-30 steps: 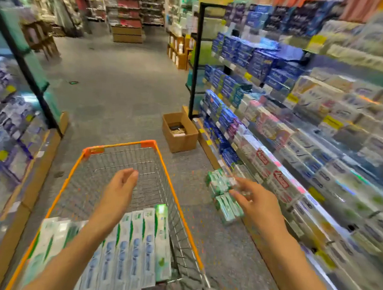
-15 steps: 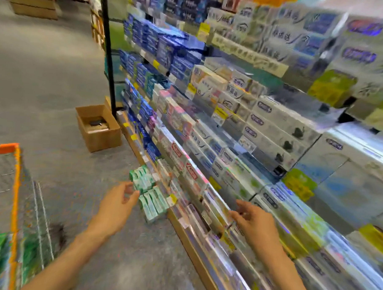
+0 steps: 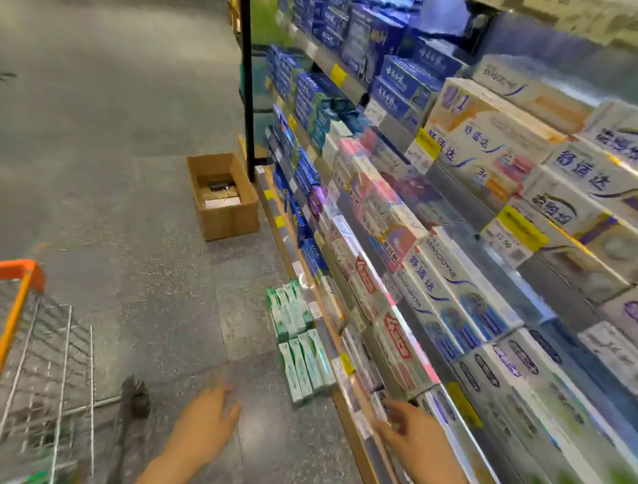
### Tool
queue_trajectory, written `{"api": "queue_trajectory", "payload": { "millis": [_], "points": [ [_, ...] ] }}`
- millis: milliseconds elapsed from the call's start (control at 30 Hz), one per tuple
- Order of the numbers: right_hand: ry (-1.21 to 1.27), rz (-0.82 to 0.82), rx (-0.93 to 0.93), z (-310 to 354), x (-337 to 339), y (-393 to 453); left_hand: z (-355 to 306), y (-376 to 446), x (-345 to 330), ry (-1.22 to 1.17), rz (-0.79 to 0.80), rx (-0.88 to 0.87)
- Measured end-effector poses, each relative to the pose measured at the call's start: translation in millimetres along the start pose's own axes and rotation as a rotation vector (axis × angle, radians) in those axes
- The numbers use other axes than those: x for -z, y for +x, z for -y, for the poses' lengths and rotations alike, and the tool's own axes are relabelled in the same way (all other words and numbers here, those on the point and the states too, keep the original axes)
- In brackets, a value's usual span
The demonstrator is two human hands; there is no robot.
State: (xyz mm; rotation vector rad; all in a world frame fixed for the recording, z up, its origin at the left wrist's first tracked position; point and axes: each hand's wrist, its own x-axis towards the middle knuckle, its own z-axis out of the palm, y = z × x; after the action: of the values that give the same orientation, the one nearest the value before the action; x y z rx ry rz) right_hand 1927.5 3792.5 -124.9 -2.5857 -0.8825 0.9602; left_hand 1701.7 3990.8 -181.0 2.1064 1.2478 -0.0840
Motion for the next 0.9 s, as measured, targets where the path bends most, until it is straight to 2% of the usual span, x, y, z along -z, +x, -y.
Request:
{"api": "queue_trajectory", "payload": {
  "millis": [167, 300, 333, 400, 500, 567, 633, 667, 767, 833, 900],
  "points": [
    [0.039, 0.038, -0.041, -18.7, -58.5, 147.3, 46.9, 104.2, -53.1, 0.485, 0.202, -0.042],
    [-0.023, 0.143, -0.097, -62.3, -143.5, 271.8, 83.3, 192.0, -131.9, 0.825, 0.351, -0.234],
    [-0.055, 0.159, -0.094, -76.4, -168.4, 304.0, 94.6, 217.7, -158.1, 0.882, 0.382, -0.293],
    [-0.101, 0.142, -0.086, -97.8, -211.5, 364.0, 110.5, 276.2, -207.1, 0.941, 0.338, -0.45],
    [-0.279, 0.126, -0.04, -124.6, -272.7, 429.9, 121.5, 342.4, -279.8, 0.918, 0.34, -0.525],
    [-0.277, 0.035, -0.003, -145.7, -315.0, 475.9, 136.3, 383.9, -335.9, 0.939, 0.297, -0.644],
    [-0.297, -0.146, 0.046, -160.0, -353.3, 517.2, 147.3, 420.7, -384.9, 1.047, 0.434, -0.64],
    [-0.335, -0.24, 0.083, -166.9, -369.3, 537.2, 151.9, 437.8, -406.5, 1.068, 0.441, -0.652],
    [-0.385, -0.345, 0.068, -177.6, -400.2, 569.9, 159.9, 470.6, -446.9, 1.157, 0.445, -0.668],
    [-0.385, -0.415, 0.064, -182.0, -409.4, 581.7, 170.3, 484.9, -462.1, 1.121, 0.36, -0.79],
    [-0.366, -0.496, 0.091, -184.0, -410.8, 587.5, 180.7, 491.3, -469.0, 1.072, 0.293, -0.838]
  ]
}}
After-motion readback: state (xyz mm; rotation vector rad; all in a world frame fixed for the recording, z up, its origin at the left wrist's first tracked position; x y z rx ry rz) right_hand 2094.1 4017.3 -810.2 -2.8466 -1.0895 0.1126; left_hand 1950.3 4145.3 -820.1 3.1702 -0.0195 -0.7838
